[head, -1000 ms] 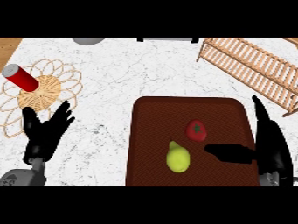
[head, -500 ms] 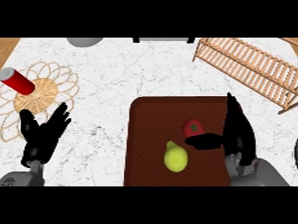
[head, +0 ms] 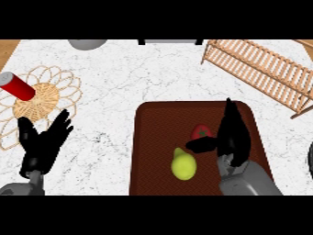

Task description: Pick the tomato from the tray and place it in the tiered shelf

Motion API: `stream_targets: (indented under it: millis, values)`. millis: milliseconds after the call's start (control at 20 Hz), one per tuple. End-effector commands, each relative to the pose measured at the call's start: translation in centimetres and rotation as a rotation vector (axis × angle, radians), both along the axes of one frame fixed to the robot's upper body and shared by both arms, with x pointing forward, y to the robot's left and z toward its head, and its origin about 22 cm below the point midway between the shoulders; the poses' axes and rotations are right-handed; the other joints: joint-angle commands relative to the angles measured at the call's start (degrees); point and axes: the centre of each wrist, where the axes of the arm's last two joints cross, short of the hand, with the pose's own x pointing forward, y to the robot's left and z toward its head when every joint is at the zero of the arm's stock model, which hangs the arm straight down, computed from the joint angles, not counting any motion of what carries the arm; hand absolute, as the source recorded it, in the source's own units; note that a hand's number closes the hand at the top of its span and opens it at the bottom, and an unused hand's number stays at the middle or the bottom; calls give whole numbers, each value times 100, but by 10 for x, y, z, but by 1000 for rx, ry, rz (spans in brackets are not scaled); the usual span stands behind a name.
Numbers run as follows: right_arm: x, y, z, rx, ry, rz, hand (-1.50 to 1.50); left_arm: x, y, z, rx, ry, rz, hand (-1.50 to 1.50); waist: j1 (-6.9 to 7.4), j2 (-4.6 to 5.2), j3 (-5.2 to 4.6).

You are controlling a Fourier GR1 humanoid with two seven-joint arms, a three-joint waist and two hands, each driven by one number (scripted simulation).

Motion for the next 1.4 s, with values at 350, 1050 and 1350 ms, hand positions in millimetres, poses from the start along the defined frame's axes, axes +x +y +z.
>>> stream_targets:
  millis: [350, 1050, 1350]
  values:
    - [22, 15, -22, -57, 181, -194, -150, 3, 1, -5, 0, 9, 16, 0, -10, 27, -5]
    - [11, 11, -53, -84, 131, -170, -150, -5, 1, -11, -14, 6, 3, 0, -3, 12, -1]
    - [23, 7, -69, -75, 291, 56, 150, -3, -24, -5, -17, 7, 6, 0, 47, 17, 4]
